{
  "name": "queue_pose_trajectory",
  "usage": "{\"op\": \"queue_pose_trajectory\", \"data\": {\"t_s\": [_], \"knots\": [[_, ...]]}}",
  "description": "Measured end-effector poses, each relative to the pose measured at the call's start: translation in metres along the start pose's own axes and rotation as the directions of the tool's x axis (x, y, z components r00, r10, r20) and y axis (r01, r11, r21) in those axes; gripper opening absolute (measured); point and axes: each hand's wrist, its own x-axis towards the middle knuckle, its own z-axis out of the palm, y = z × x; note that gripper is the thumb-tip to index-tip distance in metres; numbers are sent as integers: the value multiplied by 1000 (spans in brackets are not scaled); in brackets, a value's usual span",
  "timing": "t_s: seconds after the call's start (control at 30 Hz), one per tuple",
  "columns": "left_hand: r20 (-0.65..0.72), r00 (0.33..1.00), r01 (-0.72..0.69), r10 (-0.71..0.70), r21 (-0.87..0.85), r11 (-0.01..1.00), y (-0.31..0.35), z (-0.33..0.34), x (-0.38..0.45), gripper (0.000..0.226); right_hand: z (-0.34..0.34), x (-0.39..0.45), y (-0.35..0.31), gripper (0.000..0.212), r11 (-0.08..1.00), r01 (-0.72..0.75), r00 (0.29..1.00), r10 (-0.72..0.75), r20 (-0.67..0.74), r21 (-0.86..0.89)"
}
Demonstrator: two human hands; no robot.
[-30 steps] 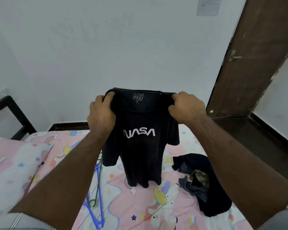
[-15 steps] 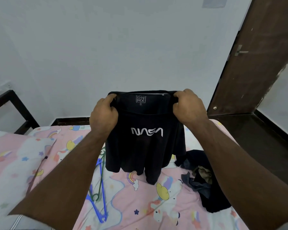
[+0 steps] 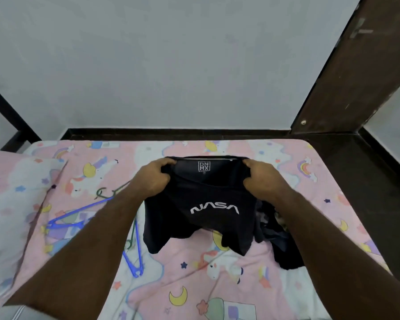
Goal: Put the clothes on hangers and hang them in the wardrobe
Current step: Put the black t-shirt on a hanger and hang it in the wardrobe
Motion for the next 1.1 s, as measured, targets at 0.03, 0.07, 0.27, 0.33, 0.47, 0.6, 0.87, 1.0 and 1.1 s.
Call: {"op": "queue_pose_trajectory", "data": {"t_s": [0.03, 0.07, 0.27, 0.33, 0.47, 0.6, 0.87, 1.0, 1.1], "knots": [[34, 999, 12, -13, 19, 1000, -8, 12, 1, 59, 14, 6, 8, 60, 1000, 0, 999, 1, 54, -28], [72, 997, 28, -30, 28, 999, -17, 25, 4, 59, 28, 13, 15, 61, 999, 3, 994, 2, 106, -49], [226, 955, 183, -193, 65, 981, -83, 104, 37, 59, 123, 73, 53, 58, 998, 21, 961, -2, 277, -65], [231, 943, 227, -240, 79, 971, -106, 129, 50, 57, 156, 98, 61, 55, 997, 21, 952, 1, 306, -68], [227, 932, 258, -283, 137, 956, -148, 177, 80, 64, 219, 146, 77, 47, 998, 2, 939, 20, 345, -65], [227, 917, 293, -328, 175, 940, -181, 217, 109, 66, 273, 189, 92, 41, 997, 8, 926, 19, 376, -71], [211, 888, 381, -408, 160, 911, -222, 269, 128, 70, 330, 234, 111, 58, 994, 37, 883, 15, 469, -102], [62, 905, 408, -421, 153, 900, -222, 273, 122, 55, 335, 231, 106, 58, 984, 40, 911, 36, 411, -176], [-37, 902, 431, -430, 136, 892, -218, 268, 119, 49, 338, 223, 87, 60, 968, 61, 946, 21, 325, -241]]}}
